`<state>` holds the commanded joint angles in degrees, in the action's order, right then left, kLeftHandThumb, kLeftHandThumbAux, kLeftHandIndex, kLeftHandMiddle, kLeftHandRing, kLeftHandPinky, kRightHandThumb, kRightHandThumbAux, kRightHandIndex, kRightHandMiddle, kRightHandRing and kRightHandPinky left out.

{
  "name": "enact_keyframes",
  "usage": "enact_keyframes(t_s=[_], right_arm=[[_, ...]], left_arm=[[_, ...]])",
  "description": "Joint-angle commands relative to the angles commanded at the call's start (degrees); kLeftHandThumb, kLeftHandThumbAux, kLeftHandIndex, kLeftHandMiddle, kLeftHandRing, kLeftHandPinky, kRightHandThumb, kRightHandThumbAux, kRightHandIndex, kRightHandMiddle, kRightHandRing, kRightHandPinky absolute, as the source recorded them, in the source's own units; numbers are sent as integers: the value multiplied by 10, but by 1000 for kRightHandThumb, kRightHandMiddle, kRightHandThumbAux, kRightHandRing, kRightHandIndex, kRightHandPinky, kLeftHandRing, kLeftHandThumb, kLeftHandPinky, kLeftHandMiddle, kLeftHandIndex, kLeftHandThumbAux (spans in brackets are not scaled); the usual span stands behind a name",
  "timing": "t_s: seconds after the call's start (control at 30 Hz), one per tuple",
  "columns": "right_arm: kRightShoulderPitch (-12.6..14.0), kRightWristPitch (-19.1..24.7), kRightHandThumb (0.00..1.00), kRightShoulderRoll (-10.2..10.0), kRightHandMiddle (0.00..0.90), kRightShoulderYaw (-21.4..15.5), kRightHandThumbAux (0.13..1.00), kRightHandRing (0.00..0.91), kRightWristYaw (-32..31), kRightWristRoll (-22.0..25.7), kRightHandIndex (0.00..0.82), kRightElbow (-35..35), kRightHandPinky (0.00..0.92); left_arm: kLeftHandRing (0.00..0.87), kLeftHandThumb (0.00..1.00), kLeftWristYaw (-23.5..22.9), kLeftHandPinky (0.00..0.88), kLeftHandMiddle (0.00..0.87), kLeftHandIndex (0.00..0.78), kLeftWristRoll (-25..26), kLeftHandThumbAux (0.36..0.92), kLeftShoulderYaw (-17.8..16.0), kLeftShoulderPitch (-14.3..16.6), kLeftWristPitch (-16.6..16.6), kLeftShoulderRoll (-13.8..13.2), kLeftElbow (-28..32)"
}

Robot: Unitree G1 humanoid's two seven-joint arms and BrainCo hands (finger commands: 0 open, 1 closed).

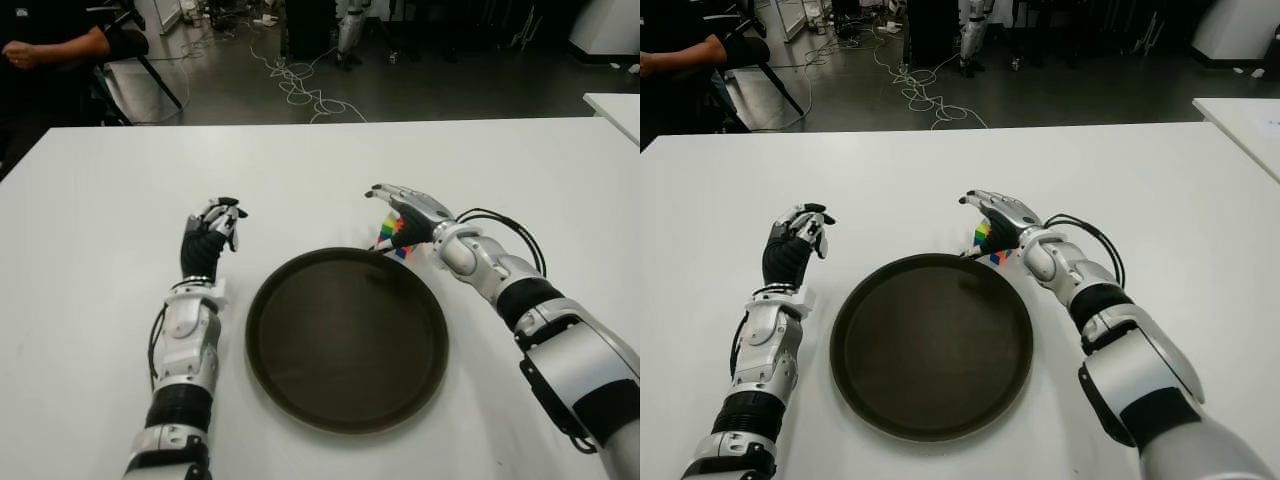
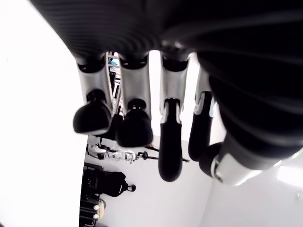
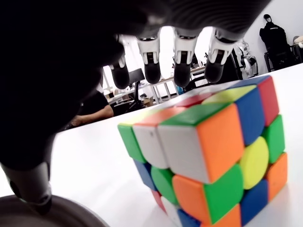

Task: Pick up the Rubik's Cube and put it in the plate

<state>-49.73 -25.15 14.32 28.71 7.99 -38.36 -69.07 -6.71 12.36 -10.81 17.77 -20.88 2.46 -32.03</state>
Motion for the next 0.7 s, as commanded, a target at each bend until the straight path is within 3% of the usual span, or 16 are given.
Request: enact_keyframes(t_s=[0.7], right_arm=[[-6,16,0,2,82,13,630,103,-18,-3,57,2,113]], left_arm=[[785,855,-4,804,529,420,-2,662,1,2,-4,-3,-7]])
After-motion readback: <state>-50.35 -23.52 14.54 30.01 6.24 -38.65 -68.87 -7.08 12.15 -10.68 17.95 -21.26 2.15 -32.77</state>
